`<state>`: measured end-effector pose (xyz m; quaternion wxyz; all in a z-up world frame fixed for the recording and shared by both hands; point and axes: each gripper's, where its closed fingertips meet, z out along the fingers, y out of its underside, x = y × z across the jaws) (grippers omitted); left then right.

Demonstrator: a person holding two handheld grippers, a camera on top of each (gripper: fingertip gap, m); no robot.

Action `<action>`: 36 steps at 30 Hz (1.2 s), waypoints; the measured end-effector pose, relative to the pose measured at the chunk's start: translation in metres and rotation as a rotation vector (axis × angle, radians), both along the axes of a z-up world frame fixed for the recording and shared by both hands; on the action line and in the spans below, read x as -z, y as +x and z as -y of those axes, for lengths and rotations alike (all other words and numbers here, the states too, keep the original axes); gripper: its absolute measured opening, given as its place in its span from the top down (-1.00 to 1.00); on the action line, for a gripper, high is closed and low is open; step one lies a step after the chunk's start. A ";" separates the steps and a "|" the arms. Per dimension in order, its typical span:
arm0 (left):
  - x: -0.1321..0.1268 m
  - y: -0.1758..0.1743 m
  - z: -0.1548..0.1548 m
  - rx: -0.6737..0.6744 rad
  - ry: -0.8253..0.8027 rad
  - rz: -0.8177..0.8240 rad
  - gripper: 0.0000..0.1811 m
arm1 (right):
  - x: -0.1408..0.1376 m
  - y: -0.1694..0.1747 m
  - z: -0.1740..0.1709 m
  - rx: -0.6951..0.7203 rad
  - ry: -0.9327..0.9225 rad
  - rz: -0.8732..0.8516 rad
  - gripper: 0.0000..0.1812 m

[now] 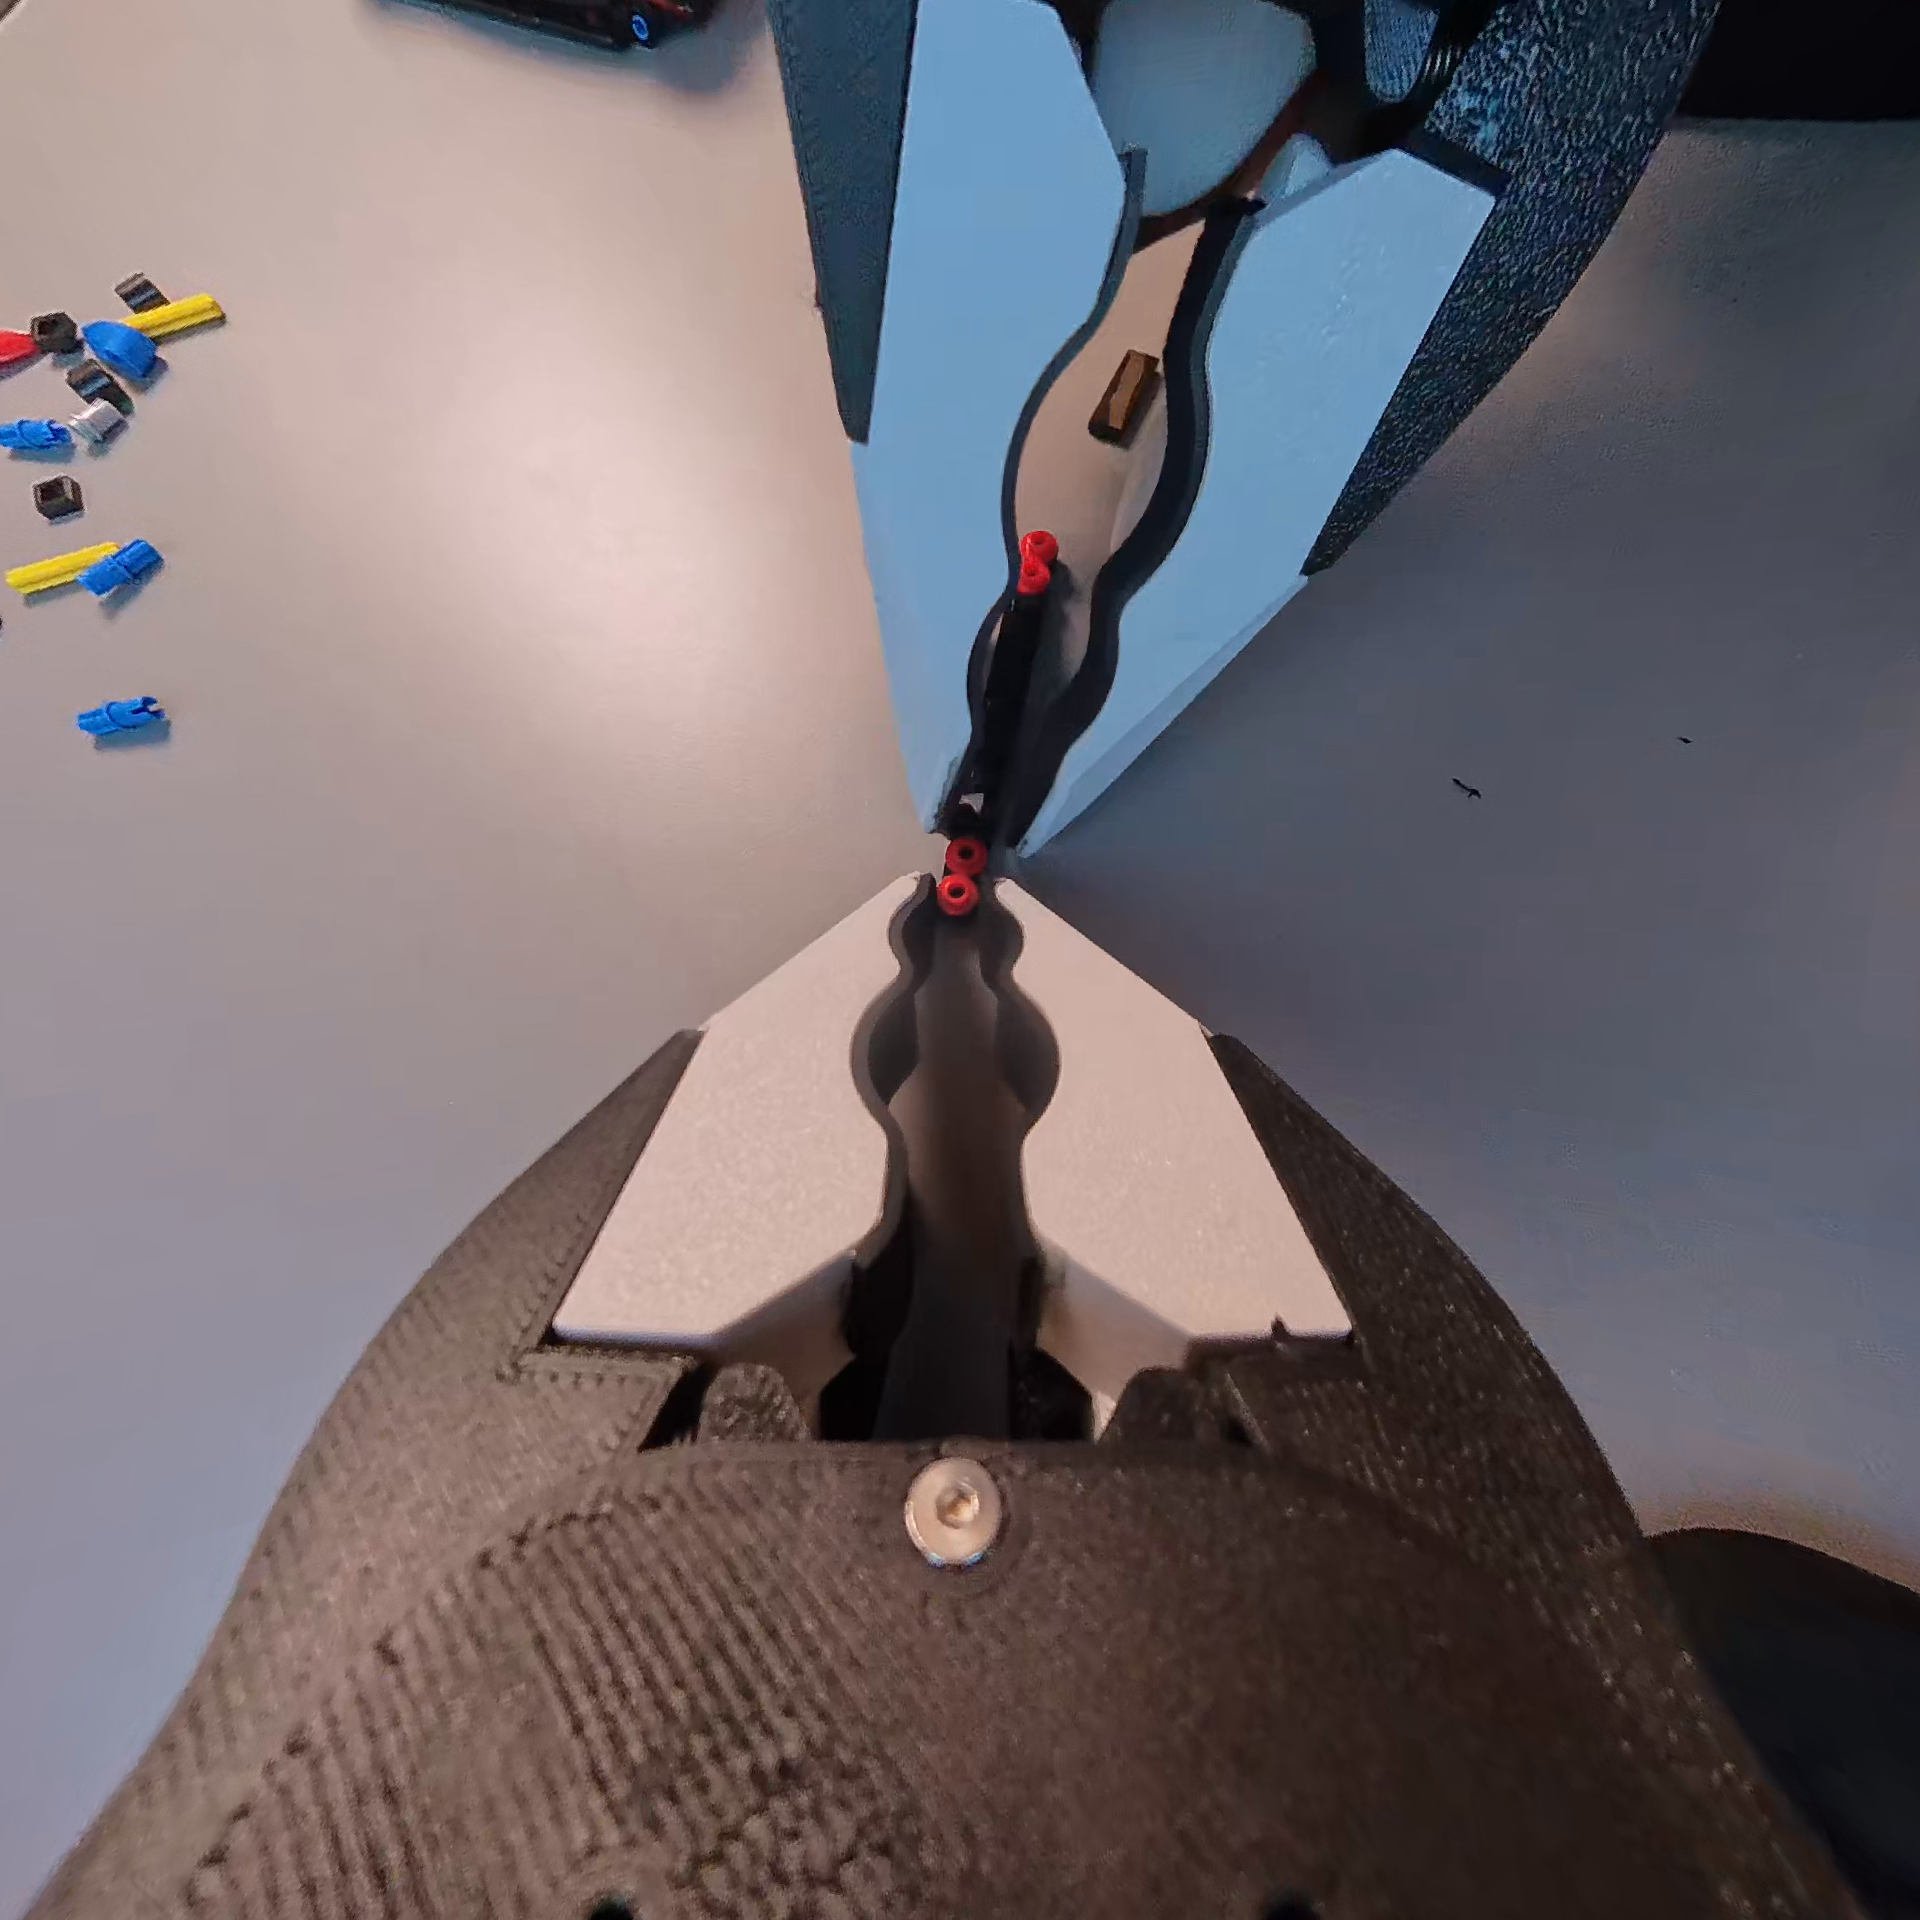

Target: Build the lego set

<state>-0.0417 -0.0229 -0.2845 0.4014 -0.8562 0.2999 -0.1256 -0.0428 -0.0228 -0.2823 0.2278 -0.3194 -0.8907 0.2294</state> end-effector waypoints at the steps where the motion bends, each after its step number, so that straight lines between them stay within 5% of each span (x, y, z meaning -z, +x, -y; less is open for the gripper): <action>1: 0.000 0.000 0.000 0.001 0.002 -0.002 0.94 | 0.000 0.001 0.001 0.005 -0.023 -0.004 0.87; 19: 0.000 0.000 0.001 0.010 0.007 -0.005 0.94 | -0.010 -0.001 0.001 0.041 -0.200 0.030 0.86; 28: -0.005 0.004 0.002 0.059 0.052 -0.006 0.94 | -0.011 0.009 -0.009 0.090 -0.477 0.315 0.81; 36: -0.018 0.001 0.001 0.044 0.068 0.108 0.94 | -0.009 0.017 -0.003 -0.031 -0.483 0.467 0.75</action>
